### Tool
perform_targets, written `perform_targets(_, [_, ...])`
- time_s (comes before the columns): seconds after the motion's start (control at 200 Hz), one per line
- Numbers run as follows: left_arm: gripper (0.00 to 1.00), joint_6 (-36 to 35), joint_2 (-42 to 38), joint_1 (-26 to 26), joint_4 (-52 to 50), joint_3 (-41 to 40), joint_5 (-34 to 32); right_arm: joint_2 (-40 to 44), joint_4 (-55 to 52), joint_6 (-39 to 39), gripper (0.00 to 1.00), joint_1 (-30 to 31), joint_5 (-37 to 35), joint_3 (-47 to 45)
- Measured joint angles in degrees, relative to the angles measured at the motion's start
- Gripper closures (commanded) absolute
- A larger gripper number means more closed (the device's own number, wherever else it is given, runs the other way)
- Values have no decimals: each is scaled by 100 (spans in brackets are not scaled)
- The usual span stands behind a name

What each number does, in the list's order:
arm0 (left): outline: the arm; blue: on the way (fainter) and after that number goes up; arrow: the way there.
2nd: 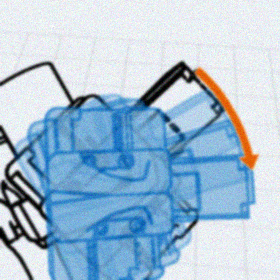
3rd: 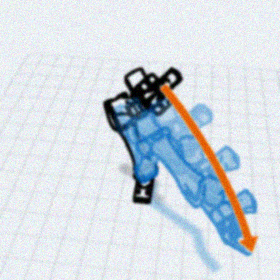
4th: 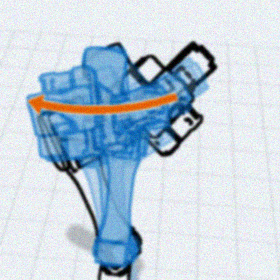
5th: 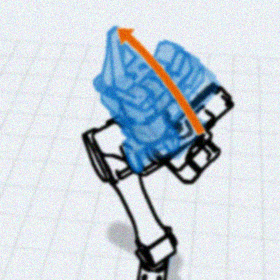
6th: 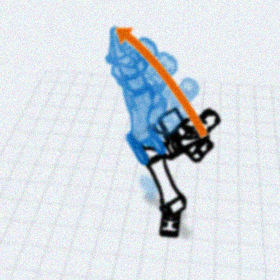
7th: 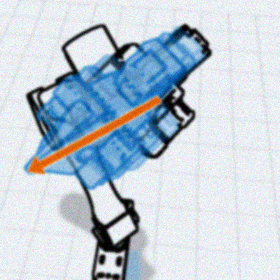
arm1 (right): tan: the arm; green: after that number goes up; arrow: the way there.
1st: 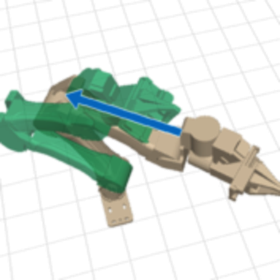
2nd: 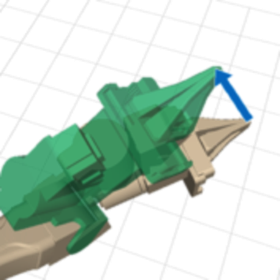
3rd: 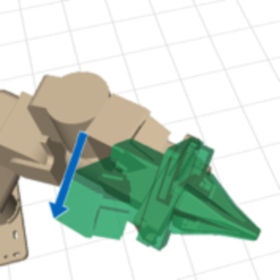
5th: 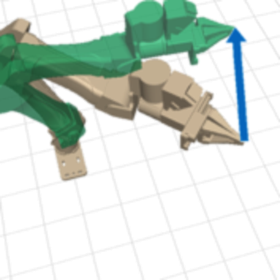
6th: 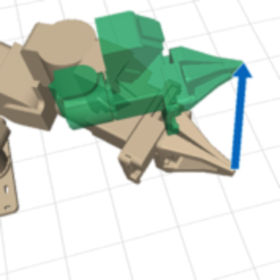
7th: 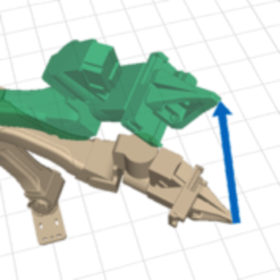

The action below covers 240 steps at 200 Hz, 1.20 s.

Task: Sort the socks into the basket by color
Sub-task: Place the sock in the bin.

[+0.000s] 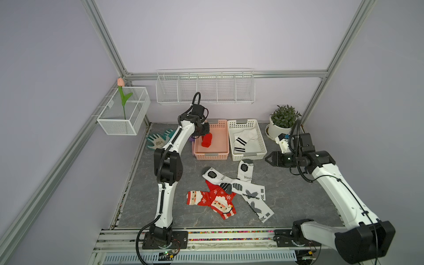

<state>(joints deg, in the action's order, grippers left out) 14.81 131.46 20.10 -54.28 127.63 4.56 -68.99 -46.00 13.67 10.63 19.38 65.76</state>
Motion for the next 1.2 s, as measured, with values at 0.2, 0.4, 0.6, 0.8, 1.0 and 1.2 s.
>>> perform_targets(0.2, [100,11,111,-26,4,-50,-22,0,0,0,51,0,0,0])
perform_targets(0.4, [93,13,111,-26,20,-52,-24,0,0,0,51,0,2,-7])
perform_targets(0.6, [84,11,111,-26,9,-52,-59,0,0,0,51,0,17,-33])
perform_targets(0.8, [80,13,109,-28,2,-136,-133,0,0,0,50,0,44,-35])
perform_targets(1.0, [80,15,-11,-28,-35,-472,-173,-2,0,0,50,11,118,-35])
perform_targets(1.2, [80,17,-614,-28,-83,-852,-140,-9,-4,0,48,212,146,-37])
